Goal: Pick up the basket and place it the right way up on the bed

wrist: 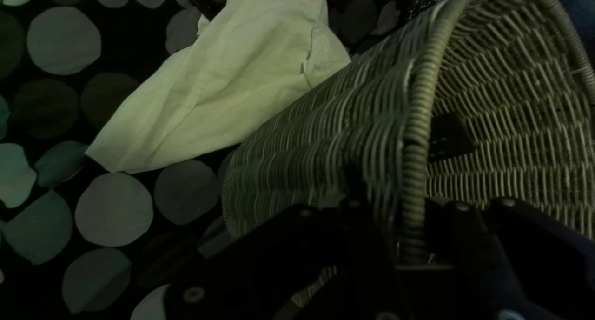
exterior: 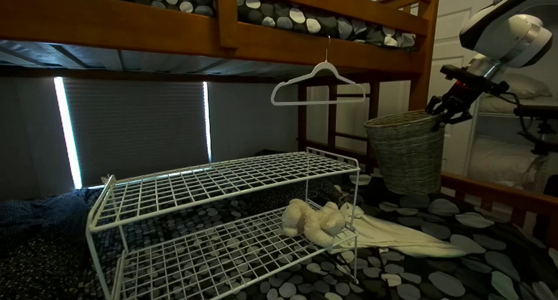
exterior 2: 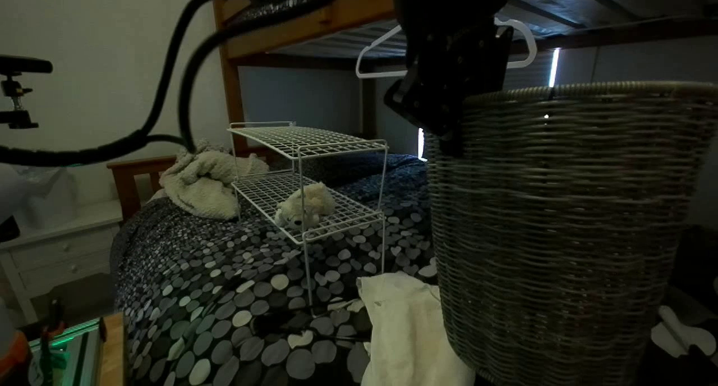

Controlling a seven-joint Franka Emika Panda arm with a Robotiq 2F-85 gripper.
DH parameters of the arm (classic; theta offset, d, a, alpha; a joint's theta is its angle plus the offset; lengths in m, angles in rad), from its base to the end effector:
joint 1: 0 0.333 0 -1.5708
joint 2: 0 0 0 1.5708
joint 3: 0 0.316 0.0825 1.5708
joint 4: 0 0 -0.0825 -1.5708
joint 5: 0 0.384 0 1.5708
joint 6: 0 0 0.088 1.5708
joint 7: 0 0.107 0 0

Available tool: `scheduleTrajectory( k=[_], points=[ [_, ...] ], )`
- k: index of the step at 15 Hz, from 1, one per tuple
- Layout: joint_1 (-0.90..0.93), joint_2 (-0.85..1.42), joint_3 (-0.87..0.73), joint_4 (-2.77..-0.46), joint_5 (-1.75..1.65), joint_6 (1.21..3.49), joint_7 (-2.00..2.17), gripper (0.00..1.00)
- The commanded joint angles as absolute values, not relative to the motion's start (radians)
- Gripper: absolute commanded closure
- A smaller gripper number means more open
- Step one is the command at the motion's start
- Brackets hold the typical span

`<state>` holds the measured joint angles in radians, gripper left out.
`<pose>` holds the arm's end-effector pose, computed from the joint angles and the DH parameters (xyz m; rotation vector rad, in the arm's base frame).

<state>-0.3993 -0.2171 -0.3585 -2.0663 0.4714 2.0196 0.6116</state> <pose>0.3832 -0.3425 0.5433 -1.8837 1.8321 -0.2463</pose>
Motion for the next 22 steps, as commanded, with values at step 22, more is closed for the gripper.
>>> scheduleTrajectory(
  k=[22],
  points=[
    [-0.374,0.128,-0.347,-1.935,0.983,2.166,0.330,0.98]
  ],
)
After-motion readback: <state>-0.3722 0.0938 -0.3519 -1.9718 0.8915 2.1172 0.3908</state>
